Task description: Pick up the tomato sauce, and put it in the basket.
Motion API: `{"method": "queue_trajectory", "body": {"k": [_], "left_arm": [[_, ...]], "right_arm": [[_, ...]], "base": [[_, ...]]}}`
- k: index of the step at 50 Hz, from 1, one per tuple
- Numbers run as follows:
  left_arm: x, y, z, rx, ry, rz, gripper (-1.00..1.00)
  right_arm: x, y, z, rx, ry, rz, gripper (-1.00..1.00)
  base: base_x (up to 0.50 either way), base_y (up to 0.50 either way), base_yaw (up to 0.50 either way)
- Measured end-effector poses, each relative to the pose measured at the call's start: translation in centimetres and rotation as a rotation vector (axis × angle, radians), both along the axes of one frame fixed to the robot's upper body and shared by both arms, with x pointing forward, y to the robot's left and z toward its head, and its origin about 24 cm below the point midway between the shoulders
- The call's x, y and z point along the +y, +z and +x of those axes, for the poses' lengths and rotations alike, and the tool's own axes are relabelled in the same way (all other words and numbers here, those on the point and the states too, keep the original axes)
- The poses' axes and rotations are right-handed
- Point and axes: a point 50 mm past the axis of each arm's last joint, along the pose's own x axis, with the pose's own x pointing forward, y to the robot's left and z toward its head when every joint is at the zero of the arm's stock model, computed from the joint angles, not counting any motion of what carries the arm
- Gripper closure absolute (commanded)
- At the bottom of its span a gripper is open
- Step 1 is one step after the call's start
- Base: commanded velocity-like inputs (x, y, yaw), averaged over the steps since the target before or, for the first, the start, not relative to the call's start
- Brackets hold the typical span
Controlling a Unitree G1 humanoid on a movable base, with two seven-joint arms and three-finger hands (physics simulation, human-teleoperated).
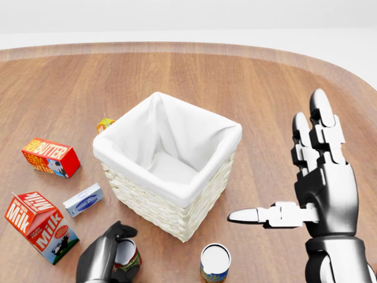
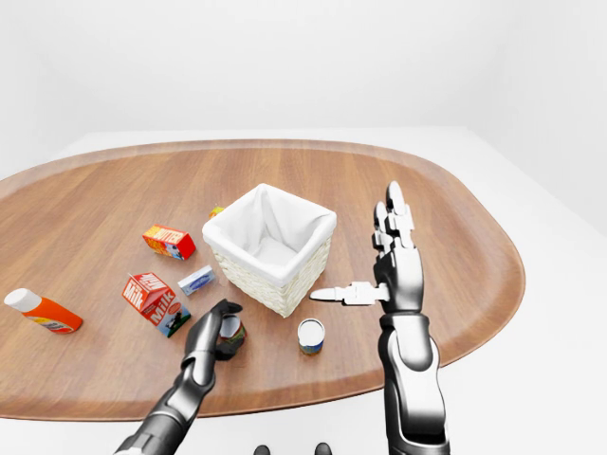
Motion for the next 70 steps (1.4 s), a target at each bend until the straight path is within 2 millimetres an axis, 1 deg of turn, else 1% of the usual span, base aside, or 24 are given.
{"method": "queue_trajectory", "body": {"k": [15, 25, 36, 51, 70], "left_arm": [[0.1, -0.2, -0.1, 0.015, 0.014, -0.023, 1.00], [0.1, 0.3, -0.1, -0.005, -0.003, -0.032, 1.00], [0.0, 2.1, 0.0, -0.071, -0.034, -0.086, 1.00], [-0.2, 5.3, -0.3, -0.185, -0.085, -0.159, 1.00], [-0.5, 7.8, -1.1, -0.265, -0.129, -0.195, 1.00]], "right_arm": [[0.0, 0.1, 0.0, -0.005, -0.001, 0.000, -1.00], [0.0, 0.2, 0.0, -0.010, -0.002, 0.000, -1.00], [0.0, 0.1, 0.1, -0.003, -0.002, 0.001, -1.00], [0.0, 0.0, 0.0, -0.002, -0.002, 0.000, -1.00], [-0.1, 0.0, 0.1, -0.001, -0.004, -0.001, -1.00]], "base": [[0.00, 0.00, 0.00], [0.00, 0.00, 0.00], [0.00, 0.00, 0.00], [0.00, 0.00, 0.00], [0.00, 0.00, 0.00]]}}
